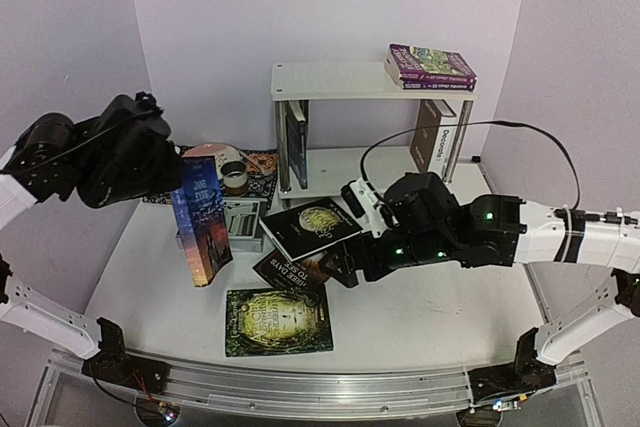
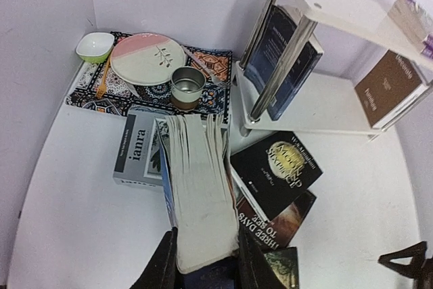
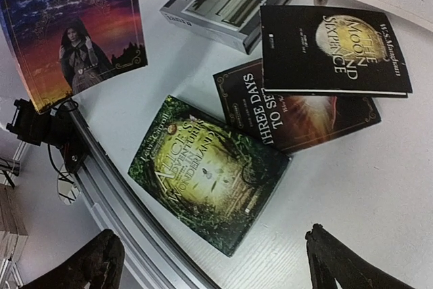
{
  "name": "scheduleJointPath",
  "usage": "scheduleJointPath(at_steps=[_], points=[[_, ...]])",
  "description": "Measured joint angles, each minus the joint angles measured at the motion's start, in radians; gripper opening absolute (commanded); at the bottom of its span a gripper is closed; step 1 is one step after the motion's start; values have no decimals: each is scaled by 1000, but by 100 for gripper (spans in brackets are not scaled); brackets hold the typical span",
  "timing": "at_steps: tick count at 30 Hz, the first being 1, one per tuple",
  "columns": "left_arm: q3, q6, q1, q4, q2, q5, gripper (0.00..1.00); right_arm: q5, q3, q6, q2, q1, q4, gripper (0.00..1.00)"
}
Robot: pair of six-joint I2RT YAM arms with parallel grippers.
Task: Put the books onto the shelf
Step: Pass from the left arm to the right
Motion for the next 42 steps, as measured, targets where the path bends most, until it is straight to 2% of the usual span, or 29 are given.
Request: scheduleJointPath(at_steps=[2, 5, 12, 15, 18, 21, 25, 30, 36, 42], points=[[-68, -35, 6, 53, -88, 9, 1, 15, 45, -13, 37, 29, 2, 95], [-128, -96, 6, 88, -135, 10, 0, 40, 116, -37, 87, 66, 6, 94], [-192, -266, 8, 130, -88, 24, 1, 125, 369, -126, 248, 154, -5, 86], [-192, -313, 8, 146, -76, 32, 1, 159, 418, -158, 289, 183, -8, 85], [-190, -294, 8, 173, -68, 53, 0, 192, 431, -174, 312, 197, -12, 86], [-190, -203, 10, 229, -61, 104, 0, 202, 423, -176, 312, 196, -25, 89], [-232, -60, 10, 377, -85, 208, 0, 127, 350, -137, 270, 137, -24, 97], [-279, 56, 45, 525, -105, 389, 0, -23, 228, -83, 142, -7, -31, 98], [-333, 87, 174, 691, -103, 691, 0, -155, 142, -31, -35, -88, -20, 98], [-334, 76, 240, 816, -64, 932, 0, -280, 62, 36, -73, -170, 45, 98]])
